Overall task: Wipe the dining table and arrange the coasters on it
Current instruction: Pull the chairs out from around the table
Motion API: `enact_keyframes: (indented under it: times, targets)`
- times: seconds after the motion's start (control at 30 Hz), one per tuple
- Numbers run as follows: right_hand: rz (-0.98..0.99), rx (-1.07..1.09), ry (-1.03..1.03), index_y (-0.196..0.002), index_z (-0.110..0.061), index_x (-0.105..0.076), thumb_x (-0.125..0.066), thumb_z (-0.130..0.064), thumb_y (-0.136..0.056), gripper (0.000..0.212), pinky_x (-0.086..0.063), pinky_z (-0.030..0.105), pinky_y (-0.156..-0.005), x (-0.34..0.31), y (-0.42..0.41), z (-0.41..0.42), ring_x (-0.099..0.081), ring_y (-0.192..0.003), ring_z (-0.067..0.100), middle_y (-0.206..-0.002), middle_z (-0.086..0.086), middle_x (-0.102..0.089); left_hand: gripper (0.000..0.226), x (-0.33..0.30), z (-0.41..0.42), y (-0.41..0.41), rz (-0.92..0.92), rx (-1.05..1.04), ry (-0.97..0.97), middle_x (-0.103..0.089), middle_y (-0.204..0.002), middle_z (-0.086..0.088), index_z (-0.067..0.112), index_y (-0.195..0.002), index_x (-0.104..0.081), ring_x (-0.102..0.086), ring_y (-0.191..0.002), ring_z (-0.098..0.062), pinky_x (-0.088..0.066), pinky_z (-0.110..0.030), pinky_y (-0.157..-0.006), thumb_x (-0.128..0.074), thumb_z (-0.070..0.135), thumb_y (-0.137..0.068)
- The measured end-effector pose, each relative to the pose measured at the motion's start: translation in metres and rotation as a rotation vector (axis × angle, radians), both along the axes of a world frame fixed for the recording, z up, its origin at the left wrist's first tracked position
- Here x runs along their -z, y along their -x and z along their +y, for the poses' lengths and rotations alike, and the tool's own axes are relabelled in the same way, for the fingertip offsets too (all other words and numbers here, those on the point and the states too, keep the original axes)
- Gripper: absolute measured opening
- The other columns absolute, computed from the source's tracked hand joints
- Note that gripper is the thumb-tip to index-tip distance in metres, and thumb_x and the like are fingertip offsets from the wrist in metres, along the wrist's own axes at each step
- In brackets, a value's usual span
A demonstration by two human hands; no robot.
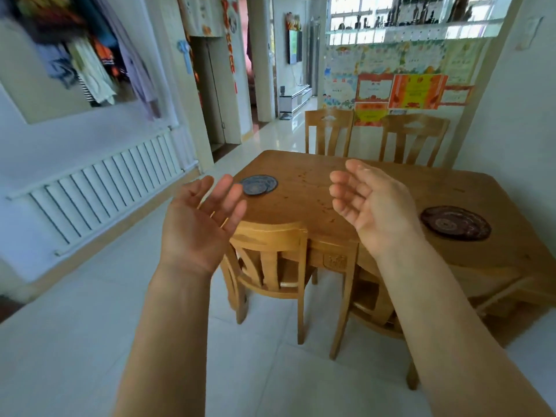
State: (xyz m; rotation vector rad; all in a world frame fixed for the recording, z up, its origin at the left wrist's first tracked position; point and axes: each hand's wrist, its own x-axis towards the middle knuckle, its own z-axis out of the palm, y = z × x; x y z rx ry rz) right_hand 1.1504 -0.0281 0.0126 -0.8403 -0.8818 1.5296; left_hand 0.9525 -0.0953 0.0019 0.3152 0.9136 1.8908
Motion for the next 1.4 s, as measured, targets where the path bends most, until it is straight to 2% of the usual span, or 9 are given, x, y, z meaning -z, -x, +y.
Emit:
enact_keyframes:
  times: [0.2,0.4,0.6,0.83,0.97,1.17,1.4]
  targets:
    - [0.057,-0.055,0.012,-0.107,-0.012,-0.066,-0.051,-0.025,-0.099,0.022,-0.054,0.029,-0.065,0.001,0.115,0.009,-0.069,-0.070,0.015,-0.086,0.006,-0.076,0.019,0.001,-0.024,0.119,0.015,-0.170,0.005,-0.072,-0.112,-0.007,0.016,-0.109,-0.057,-0.074,-0.086,-0.022,-0.057,-0.034,-0.077,-0.044,0.026,-0.099]
    - [0.049,-0.121,0.003,-0.108,-0.013,-0.067,-0.048,-0.029,-0.100,0.026,-0.054,0.028,-0.065,-0.001,0.245,0.022,-0.072,-0.075,0.015,-0.092,0.006,-0.076,0.016,0.001,-0.035,0.251,0.040,-0.309,0.028,-0.072,-0.112,-0.005,0.017,-0.108,-0.054,-0.073,-0.083,-0.020,-0.057,-0.033,-0.075,-0.045,0.023,-0.097]
    - [0.063,-0.201,0.030,-0.105,-0.016,-0.067,-0.049,-0.030,-0.100,0.023,-0.055,0.029,-0.070,0.003,0.382,0.043,-0.072,-0.078,0.015,-0.088,0.001,-0.076,0.015,-0.003,-0.038,0.381,0.068,-0.384,0.029,-0.073,-0.110,-0.003,0.018,-0.106,-0.055,-0.073,-0.082,-0.019,-0.056,-0.031,-0.075,-0.045,0.024,-0.096]
    - [0.039,-0.252,0.042,-0.100,-0.016,-0.068,-0.053,-0.027,-0.098,0.019,-0.055,0.027,-0.066,0.016,0.481,0.082,-0.072,-0.071,0.011,-0.081,-0.002,-0.076,0.017,0.014,-0.020,0.470,0.019,-0.409,0.036,-0.073,-0.111,-0.003,0.018,-0.104,-0.057,-0.073,-0.085,-0.019,-0.054,-0.033,-0.081,-0.043,0.025,-0.097]
    - [0.037,-0.299,0.023,-0.100,-0.018,-0.067,-0.052,-0.029,-0.098,0.019,-0.054,0.026,-0.065,0.023,0.539,0.123,-0.071,-0.069,0.010,-0.082,-0.002,-0.076,0.014,0.019,0.016,0.524,-0.005,-0.442,0.056,-0.074,-0.109,-0.002,0.018,-0.094,-0.056,-0.072,-0.080,-0.018,-0.056,-0.031,-0.079,-0.044,0.025,-0.097]
    - [0.039,-0.305,0.002,-0.100,-0.017,-0.067,-0.049,-0.030,-0.099,0.022,-0.054,0.026,-0.065,0.020,0.619,0.216,-0.070,-0.070,0.010,-0.085,-0.001,-0.076,0.015,0.004,0.119,0.604,0.024,-0.421,0.045,-0.074,-0.104,-0.001,0.019,-0.093,-0.058,-0.072,-0.075,-0.017,-0.056,-0.030,-0.078,-0.045,0.025,-0.096]
    - [0.008,-0.300,-0.043,-0.096,-0.016,-0.066,-0.047,-0.029,-0.100,0.024,-0.053,0.026,-0.062,0.011,0.719,0.326,-0.069,-0.068,0.013,-0.083,0.001,-0.076,0.015,-0.007,0.237,0.693,0.016,-0.380,-0.001,-0.073,-0.108,-0.002,0.018,-0.101,-0.057,-0.071,-0.077,-0.018,-0.056,-0.031,-0.081,-0.045,0.025,-0.096]
